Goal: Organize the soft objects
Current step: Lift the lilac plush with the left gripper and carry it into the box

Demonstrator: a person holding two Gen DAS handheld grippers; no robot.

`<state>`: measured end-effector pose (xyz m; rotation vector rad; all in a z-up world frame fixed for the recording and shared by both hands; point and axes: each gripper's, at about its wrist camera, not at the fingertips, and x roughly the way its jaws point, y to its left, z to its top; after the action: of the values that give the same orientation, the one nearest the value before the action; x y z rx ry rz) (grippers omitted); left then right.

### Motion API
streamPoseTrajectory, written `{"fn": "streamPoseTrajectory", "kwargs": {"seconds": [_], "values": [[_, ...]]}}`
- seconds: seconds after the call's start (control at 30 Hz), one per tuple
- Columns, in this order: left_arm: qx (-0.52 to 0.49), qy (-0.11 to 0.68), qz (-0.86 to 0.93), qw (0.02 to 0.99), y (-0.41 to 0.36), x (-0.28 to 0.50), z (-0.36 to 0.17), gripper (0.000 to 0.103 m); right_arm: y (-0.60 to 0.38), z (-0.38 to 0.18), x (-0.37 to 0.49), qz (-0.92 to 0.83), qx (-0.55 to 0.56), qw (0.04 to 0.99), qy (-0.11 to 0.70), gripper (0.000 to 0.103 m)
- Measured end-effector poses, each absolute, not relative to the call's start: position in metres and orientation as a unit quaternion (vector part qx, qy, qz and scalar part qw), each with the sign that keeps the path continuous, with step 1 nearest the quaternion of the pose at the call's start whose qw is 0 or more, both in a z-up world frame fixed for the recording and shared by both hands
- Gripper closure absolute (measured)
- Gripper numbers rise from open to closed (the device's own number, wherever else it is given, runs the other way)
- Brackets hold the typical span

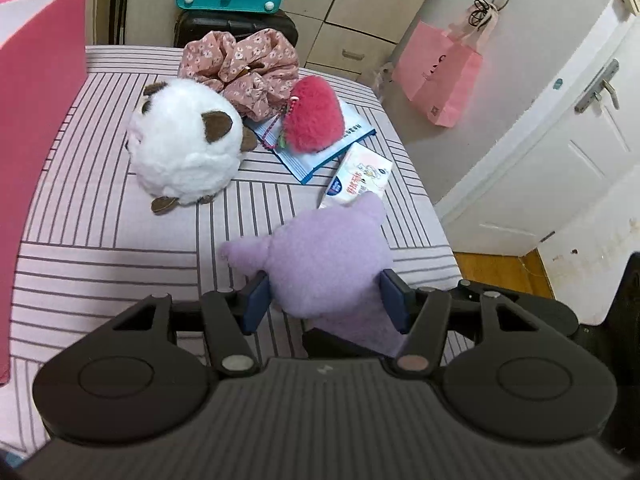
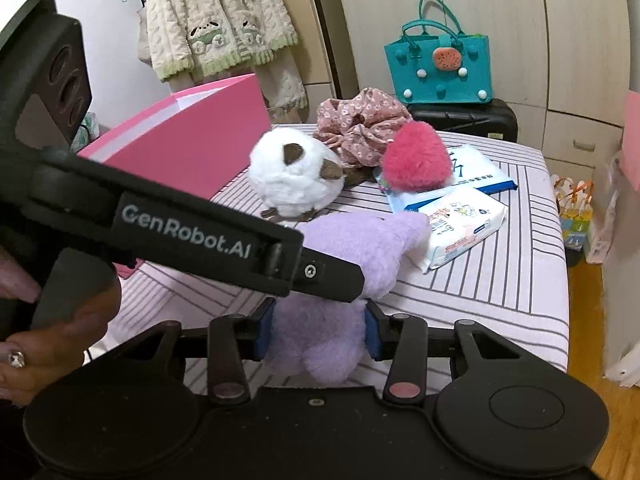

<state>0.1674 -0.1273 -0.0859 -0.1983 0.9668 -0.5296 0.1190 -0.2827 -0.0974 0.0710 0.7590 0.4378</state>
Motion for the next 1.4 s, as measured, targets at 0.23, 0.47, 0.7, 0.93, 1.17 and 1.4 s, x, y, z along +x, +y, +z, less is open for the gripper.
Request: {"fn": "streamPoseTrajectory", "kwargs": {"seconds": [0.23, 0.47, 0.7, 0.93, 1.17, 1.4], "values": [[-0.090, 0.479, -0.266, 0.832, -0.114, 0.157, -0.069, 0.045, -0.272, -0.076, 0.111, 0.223, 0.047, 0.887, 0.402, 0.053], [-0.091, 0.499, -0.271, 0.818, -0.092, 0.143, -0.047, 0.046, -0.257, -0.052, 0.104, 0.263, 0.047, 0.864, 0.427, 0.052], [-0.095, 0.512, -0.273, 0.809, -0.065, 0.130, -0.022, 0.046, -0.235, -0.027, 0.096, 0.305, 0.027, 0.848, 0.433, 0.052], [-0.105, 0.509, -0.268, 0.812, -0.031, 0.124, 0.010, 0.045, -0.200, 0.011, 0.102, 0.333, -0.013, 0.847, 0.414, 0.052], [-0.134, 0.489, -0.248, 0.826, 0.019, 0.130, 0.035, 0.045, -0.151, 0.041, 0.119, 0.366, -0.059, 0.839, 0.399, 0.052], [-0.140, 0.466, -0.210, 0.848, 0.067, 0.133, 0.062, 0.045, -0.105, 0.061, 0.144, 0.406, -0.084, 0.825, 0.383, 0.051]]}}
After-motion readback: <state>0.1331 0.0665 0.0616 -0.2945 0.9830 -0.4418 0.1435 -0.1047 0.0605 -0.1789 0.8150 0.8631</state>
